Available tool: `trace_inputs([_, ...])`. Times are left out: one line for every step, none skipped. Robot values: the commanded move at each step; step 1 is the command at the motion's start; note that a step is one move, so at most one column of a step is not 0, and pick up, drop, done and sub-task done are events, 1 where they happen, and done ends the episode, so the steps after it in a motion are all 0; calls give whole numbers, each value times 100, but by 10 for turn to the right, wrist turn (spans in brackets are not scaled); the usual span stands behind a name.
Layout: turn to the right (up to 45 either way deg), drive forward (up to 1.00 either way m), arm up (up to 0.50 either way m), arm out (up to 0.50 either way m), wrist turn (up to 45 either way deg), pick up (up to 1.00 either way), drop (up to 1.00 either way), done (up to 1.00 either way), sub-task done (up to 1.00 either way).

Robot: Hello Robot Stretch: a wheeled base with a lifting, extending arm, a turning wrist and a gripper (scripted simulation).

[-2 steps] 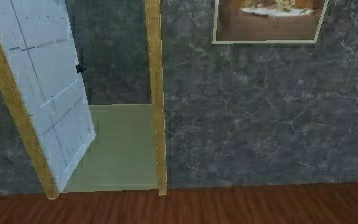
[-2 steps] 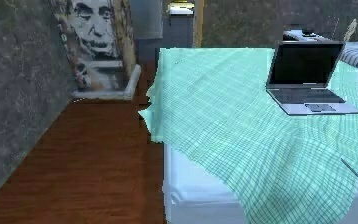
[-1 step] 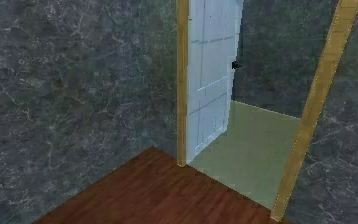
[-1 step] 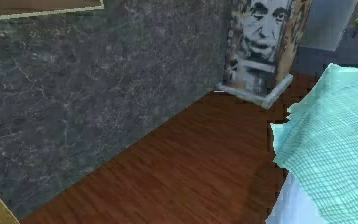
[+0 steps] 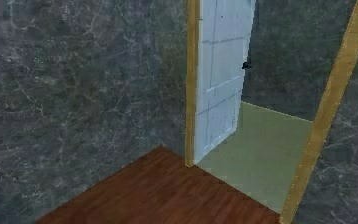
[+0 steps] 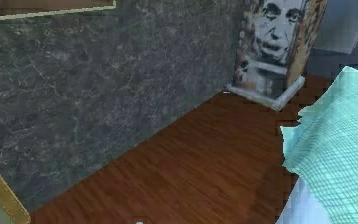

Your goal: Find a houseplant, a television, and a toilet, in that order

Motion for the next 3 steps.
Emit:
trace_inputs([-450,0,0,0,0,0,0,0,0])
trace_inputs([-60,0,0,0,0,0,0,0,0])
trace_inputs([0,10,0,0,0,0,0,0,0])
